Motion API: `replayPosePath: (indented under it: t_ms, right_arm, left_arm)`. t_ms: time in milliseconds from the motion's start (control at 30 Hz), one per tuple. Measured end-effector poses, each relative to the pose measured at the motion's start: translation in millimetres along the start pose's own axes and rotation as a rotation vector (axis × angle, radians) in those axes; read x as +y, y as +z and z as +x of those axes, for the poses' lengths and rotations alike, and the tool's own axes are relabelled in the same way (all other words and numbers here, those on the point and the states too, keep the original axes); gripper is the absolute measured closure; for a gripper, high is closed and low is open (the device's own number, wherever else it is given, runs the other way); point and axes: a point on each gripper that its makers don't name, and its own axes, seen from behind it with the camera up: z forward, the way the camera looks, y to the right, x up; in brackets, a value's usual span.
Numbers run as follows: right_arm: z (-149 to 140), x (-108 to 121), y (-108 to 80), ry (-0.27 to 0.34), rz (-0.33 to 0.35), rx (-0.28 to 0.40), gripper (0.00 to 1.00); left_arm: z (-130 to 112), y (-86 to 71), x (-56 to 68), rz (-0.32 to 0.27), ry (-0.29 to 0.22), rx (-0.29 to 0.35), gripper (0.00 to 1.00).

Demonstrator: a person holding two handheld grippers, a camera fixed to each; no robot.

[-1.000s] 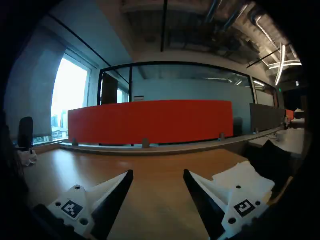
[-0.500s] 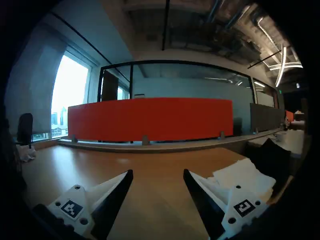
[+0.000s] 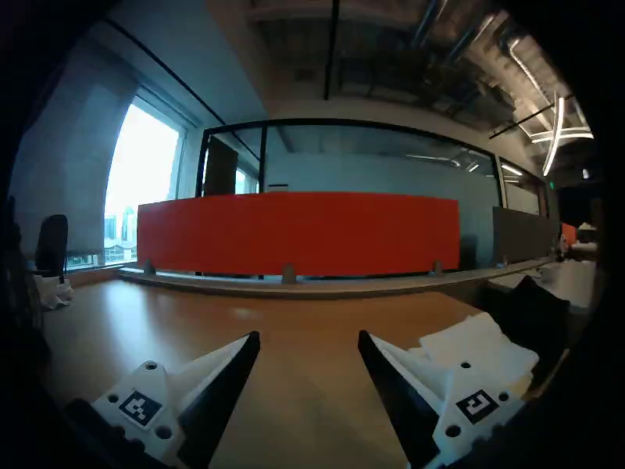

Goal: Fold towel

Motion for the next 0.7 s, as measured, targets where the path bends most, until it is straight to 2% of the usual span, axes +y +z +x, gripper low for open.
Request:
replayPosePath:
  t_ms: [700]
  right_arm:
    - [-1.0, -0.1, 0.6, 0.0, 0.001, 0.0, 0.0]
  left_arm:
    - [-0.1, 0.0, 0.1, 0.0, 0.0, 0.0, 0.03]
